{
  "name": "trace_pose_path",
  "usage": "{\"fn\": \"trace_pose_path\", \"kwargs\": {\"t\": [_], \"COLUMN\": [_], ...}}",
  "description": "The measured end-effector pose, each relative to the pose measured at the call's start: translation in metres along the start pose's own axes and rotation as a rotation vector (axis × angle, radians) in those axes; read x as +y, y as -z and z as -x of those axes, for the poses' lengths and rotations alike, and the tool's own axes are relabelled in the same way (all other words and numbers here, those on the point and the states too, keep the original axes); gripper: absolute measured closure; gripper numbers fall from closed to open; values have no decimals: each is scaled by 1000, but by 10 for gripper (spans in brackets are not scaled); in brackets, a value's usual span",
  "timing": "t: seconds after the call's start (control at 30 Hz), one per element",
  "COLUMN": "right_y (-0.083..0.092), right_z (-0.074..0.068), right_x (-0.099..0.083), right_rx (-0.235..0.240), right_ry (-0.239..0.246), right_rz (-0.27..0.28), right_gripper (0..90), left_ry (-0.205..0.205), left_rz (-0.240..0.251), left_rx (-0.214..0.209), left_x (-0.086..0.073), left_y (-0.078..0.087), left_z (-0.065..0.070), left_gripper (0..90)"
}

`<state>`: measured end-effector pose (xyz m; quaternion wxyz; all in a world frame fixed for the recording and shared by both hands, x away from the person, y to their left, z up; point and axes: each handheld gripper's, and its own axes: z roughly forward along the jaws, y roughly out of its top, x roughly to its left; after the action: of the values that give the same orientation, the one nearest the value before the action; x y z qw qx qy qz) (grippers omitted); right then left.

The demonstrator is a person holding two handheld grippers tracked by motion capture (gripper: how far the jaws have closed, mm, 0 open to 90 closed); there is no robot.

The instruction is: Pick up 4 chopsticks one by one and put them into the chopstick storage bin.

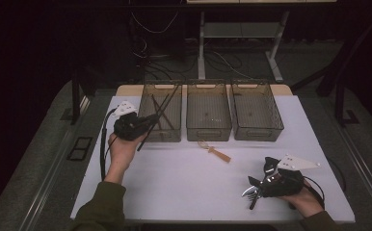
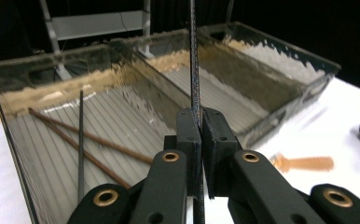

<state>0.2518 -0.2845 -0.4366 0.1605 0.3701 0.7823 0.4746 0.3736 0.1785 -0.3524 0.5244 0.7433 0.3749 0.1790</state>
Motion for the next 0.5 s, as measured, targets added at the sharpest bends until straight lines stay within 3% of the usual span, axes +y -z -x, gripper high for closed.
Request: {"fn": "trace_pose_path", "kwargs": {"t": [0.23,0.37,0.5], "right_y": [0,0,1], "right_z": [-1,0,-1], "right_x": [0,0,1], "right_rx": [1,-1,-1], "right_ry": [3,1,2], "right_rz": [1,5,5], "right_gripper": [30,30,30], "left_ry": [-7,-9,9], "left_rz": [17,-2,0], "left_rx": [22,48,64], "left_x": [24,36,44], "left_y": [-12,-22,-33], "left_z": [-9,-15,-24], "left_gripper": [857,857,857]}}
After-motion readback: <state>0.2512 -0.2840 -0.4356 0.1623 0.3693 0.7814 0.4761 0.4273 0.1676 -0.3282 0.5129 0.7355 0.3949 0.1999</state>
